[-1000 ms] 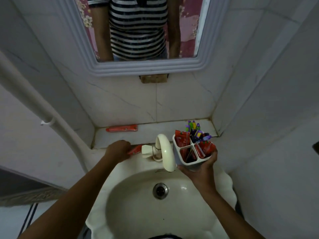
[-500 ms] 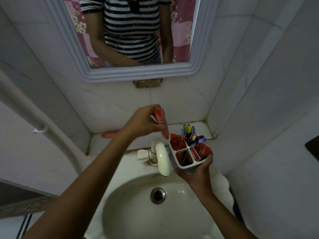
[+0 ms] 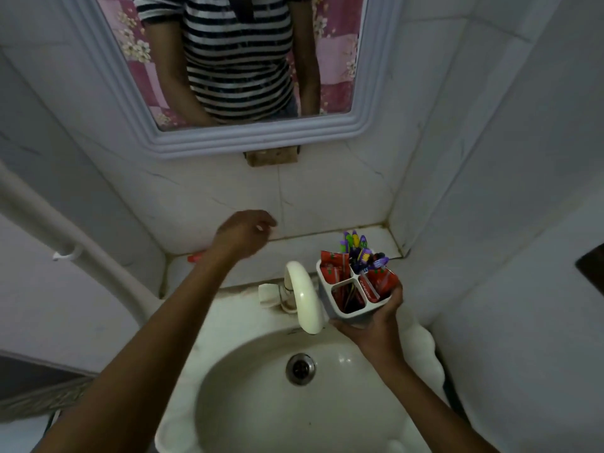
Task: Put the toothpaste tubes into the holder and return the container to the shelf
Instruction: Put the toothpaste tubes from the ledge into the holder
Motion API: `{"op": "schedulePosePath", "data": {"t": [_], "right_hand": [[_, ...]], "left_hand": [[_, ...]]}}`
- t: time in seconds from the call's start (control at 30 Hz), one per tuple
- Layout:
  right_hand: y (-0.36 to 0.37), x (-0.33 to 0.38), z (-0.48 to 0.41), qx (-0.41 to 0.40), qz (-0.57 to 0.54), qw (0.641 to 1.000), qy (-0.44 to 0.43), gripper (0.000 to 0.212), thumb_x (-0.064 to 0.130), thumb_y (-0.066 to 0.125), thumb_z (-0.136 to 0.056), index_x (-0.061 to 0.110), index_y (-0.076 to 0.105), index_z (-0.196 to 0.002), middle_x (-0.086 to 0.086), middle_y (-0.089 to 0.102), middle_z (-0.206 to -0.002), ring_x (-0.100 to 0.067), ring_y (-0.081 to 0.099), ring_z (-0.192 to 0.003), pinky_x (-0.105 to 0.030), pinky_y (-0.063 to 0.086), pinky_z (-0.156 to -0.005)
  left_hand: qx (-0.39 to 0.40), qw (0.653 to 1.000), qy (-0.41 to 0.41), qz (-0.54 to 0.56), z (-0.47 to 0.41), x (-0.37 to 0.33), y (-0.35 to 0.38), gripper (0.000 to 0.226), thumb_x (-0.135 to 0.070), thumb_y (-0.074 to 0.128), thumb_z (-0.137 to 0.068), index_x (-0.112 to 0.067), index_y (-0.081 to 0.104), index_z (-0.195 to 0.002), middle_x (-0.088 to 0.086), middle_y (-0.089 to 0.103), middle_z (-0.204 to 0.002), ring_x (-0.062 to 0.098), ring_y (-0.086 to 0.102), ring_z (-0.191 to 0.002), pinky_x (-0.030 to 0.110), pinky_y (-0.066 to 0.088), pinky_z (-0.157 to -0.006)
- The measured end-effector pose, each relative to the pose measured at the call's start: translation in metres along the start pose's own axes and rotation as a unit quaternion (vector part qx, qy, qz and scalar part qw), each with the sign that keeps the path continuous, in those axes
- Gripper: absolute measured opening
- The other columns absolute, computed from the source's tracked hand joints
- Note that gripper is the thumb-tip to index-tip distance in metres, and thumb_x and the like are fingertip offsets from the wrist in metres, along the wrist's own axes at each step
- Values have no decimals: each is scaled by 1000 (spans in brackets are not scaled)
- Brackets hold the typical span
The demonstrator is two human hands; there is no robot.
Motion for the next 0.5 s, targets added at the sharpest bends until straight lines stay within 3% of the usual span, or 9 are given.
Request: {"op": "schedulePosePath", "data": {"t": [0.1, 0.23, 0.37, 0.43, 0.5], "right_hand": [[0, -4, -1, -3, -4, 1000, 9, 148, 33, 103, -52, 25, 0, -158, 0, 36, -160, -20, 47, -144, -56, 52, -106], [1, -4, -1, 0, -1, 1000, 11, 147, 29, 103, -52, 30, 1, -158, 2, 36, -160, -19, 47, -144, -57, 52, -106], [0, -3, 0, 1, 10, 1000, 10, 146, 23, 102, -53, 30, 1, -157, 2, 35, -160, -16, 46, -144, -54, 51, -108], [0, -4, 0, -2, 8, 1000, 16, 147, 26, 103, -52, 30, 0, -157, 2, 35, -160, -17, 46, -144, -55, 51, -108], [0, -4, -1, -4, 4, 1000, 23, 147, 30, 103, -52, 28, 1, -158, 3, 35, -160, -18, 46, -145, -56, 51, -107]], "left_hand": [[53, 981, -76, -168, -8, 58, 16, 47, -21, 61, -90, -25, 52, -136, 2, 50, -145, 24, 52, -127, 36, 44, -103], [88, 944, -84, -308, -1, 101, 42, 51, -17, 54, -90, -25, 46, -140, 3, 49, -144, 25, 49, -130, 40, 44, -104], [120, 925, -16, -360, 4, 107, 53, 36, -30, 40, -102, -24, 51, -135, 11, 54, -134, 32, 56, -120, 48, 50, -96], [131, 936, 3, -327, 6, 93, 52, 37, -27, 42, -101, -17, 53, -134, 11, 56, -134, 30, 57, -121, 39, 49, -98], [93, 962, 11, -258, 6, 67, 40, 29, -25, 47, -97, -15, 58, -122, 11, 63, -122, 30, 62, -109, 38, 53, -89]]}}
Point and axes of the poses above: each hand's wrist, its own z-axis away from the middle knuckle, its own y-axis out of the palm, x = y × z, the point moved 5 cm from there along -z, towards the middle knuckle
